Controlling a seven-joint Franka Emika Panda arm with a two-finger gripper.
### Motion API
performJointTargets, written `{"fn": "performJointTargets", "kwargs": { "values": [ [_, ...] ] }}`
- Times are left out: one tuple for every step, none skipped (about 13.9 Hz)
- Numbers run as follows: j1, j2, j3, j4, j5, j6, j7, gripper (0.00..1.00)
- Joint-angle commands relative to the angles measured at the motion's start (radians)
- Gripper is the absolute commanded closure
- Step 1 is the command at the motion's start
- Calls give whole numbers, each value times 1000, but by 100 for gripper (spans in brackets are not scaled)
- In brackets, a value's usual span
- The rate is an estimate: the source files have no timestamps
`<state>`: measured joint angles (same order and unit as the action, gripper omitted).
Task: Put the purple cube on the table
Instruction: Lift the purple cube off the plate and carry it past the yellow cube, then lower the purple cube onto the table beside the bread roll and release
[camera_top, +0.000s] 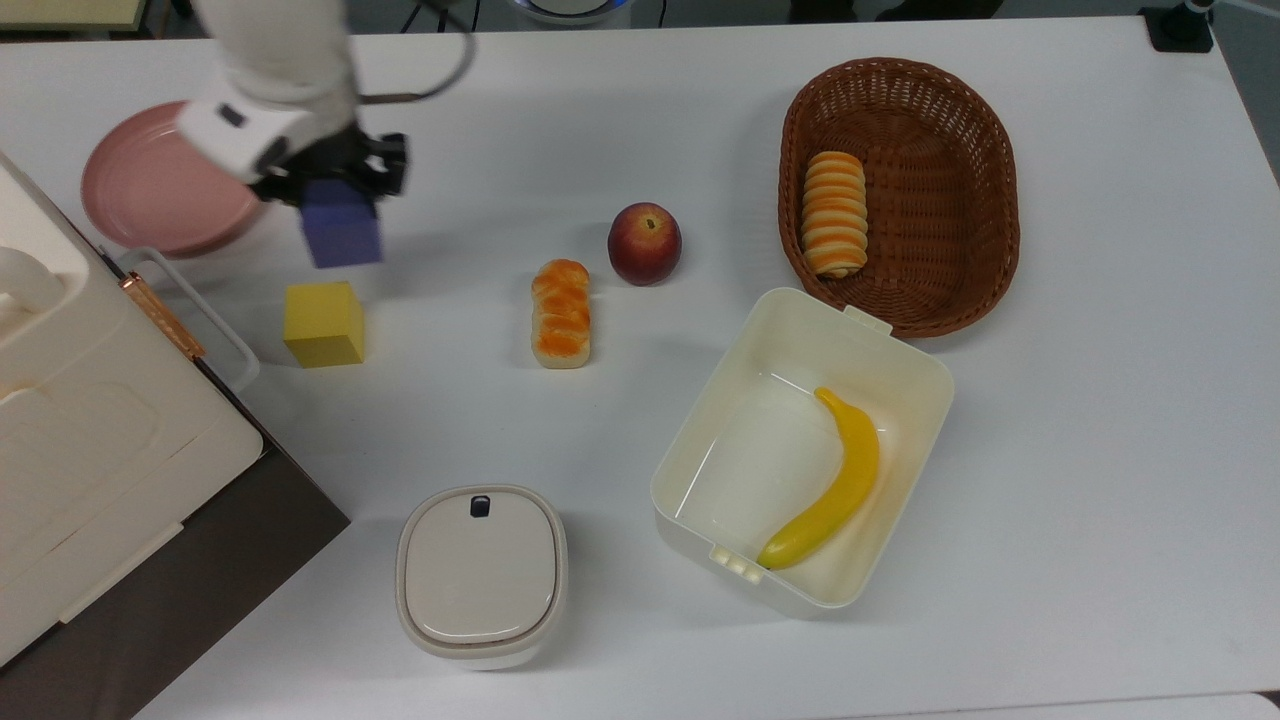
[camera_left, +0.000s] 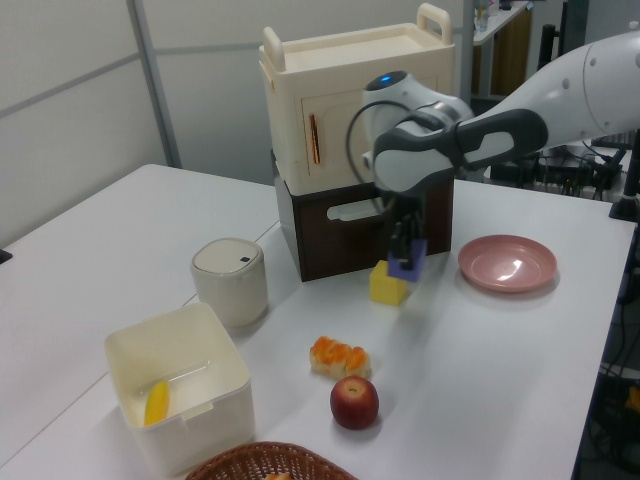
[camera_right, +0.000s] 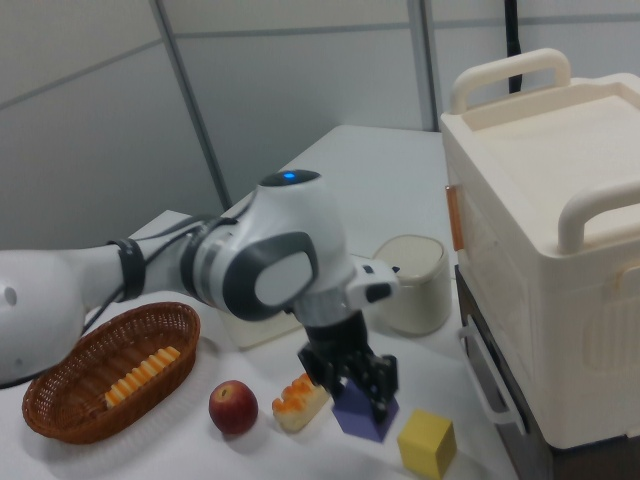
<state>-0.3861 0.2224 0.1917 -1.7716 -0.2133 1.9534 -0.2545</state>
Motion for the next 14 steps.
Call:
{"fn": "performJointTargets", "kwargs": {
  "values": [
    [73, -21, 3, 4, 3, -34, 112, 0],
    [90, -20, 3, 14, 3, -43, 136, 0],
    [110, -20, 3, 29, 3, -56, 165, 0],
    [130, -20, 3, 46, 5, -76, 196, 0],
    [156, -23, 3, 78, 20, -117, 230, 0],
    [171, -25, 3, 111, 38, -149, 241, 0],
    [183, -31, 3, 138, 60, -184, 242, 0],
    [191, -47, 3, 155, 75, -215, 242, 0],
    [208, -87, 3, 158, 92, -231, 242, 0],
    [228, -112, -1, 156, 98, -237, 242, 0],
    [248, -132, -6, 156, 98, -254, 244, 0],
    [260, -149, -8, 156, 98, -275, 250, 0],
    [268, -164, -11, 156, 98, -292, 265, 0],
    [273, -175, -12, 155, 100, -301, 285, 0]
  ]
}}
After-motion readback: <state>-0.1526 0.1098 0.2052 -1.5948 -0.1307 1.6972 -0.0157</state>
